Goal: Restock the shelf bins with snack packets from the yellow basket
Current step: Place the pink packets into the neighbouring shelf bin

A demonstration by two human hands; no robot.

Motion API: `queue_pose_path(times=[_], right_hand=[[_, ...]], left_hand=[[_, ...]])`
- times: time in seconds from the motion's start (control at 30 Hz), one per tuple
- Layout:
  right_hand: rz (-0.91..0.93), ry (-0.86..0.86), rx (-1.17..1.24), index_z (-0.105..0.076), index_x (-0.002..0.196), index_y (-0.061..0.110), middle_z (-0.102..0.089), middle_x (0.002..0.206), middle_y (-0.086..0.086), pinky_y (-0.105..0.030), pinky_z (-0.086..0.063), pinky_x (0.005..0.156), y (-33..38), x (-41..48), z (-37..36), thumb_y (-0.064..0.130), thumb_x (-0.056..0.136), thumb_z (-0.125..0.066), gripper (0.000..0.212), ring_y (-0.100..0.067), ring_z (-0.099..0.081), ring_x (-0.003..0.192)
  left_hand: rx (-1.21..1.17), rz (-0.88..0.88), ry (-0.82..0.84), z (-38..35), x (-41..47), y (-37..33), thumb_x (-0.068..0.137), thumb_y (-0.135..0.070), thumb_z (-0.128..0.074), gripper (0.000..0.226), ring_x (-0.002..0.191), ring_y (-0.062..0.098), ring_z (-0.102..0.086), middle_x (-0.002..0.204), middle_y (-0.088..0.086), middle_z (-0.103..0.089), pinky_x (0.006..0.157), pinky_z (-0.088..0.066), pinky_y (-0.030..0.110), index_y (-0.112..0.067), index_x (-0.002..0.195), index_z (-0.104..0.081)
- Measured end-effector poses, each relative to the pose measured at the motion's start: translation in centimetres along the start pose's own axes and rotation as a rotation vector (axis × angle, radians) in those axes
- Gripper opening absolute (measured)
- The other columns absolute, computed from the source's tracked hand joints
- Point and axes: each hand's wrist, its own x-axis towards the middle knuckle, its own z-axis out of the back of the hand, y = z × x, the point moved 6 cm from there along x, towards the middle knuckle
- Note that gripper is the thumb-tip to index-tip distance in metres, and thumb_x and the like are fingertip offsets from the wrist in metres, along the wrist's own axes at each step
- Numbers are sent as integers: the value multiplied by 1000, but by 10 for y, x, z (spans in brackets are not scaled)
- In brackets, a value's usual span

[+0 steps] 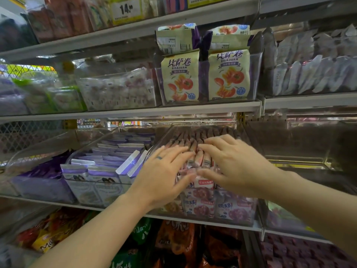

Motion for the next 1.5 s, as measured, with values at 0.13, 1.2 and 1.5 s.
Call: queue_pose_path(times=[0.13, 1.2, 1.5], right_hand=[[-110, 241, 1, -20, 149, 19, -28, 154, -5, -52, -17, 113, -11, 8, -39, 95, 63, -14, 115, -26, -27, 139], [174, 0, -143, -7, 152, 14, -4, 160, -8, -44, -1, 118, 43, -20, -45, 44, 100, -18, 61, -24, 4, 146], [98, 88, -179, 22, 146, 21, 17, 158, -10, -42, 18, 114, 41, -22, -64, 63, 95, -19, 78, -29, 23, 144]], left_hand=[[42, 118, 222, -19, -4, 27, 78, -84, -3, 85, 138, 4, -27, 153, -18, -27, 113, -17, 27, -39, 148, -23], [26, 165, 51, -23, -70, 17, 94, -64, -15, 68, 146, 5, -5, 159, -11, -13, 120, -4, 43, -27, 151, -15], [131, 202, 151, -28, -66, 13, 78, -85, -9, 82, 143, 7, 19, 159, -10, 13, 105, 33, 44, -45, 141, 26]])
